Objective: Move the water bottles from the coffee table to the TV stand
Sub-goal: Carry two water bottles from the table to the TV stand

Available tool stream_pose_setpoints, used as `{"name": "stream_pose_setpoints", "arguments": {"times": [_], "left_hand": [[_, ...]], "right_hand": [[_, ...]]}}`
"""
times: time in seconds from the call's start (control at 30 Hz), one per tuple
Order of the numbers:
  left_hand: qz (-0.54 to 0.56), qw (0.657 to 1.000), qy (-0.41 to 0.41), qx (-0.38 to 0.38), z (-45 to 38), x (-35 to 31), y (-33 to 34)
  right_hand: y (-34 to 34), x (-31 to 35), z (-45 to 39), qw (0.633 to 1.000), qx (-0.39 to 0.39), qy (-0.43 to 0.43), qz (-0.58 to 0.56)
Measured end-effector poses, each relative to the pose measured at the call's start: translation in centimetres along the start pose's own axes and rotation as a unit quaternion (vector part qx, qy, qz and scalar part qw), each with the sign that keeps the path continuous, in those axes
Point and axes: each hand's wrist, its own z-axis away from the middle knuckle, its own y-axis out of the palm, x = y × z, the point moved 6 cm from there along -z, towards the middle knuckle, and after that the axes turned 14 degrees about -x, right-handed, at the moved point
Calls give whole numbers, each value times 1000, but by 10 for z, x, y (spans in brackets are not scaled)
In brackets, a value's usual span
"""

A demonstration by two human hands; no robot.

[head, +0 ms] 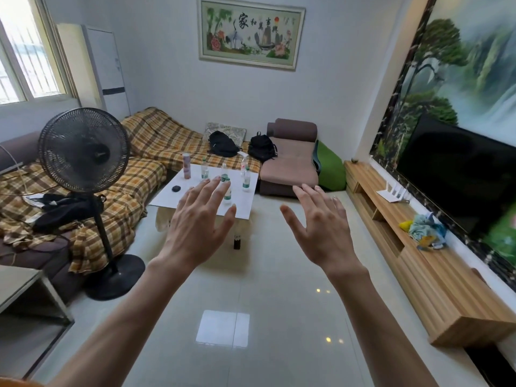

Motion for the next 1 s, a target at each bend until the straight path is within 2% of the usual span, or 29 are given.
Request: {"name": "stream_pose_setpoints", "arguments": {"times": [0.4,0.73,1.0], "left_hand": [[-3,999,-25,24,-94,91,141],[-34,998,-26,42,-226,157,288],[-60,996,-63,35,-304,213,373]], "right_hand": [[153,-24,-117,1000,20,9,-17],[298,-69,-265,999,35,-1,-41],[392,-87,-363,997,42,-23,-57]]}}
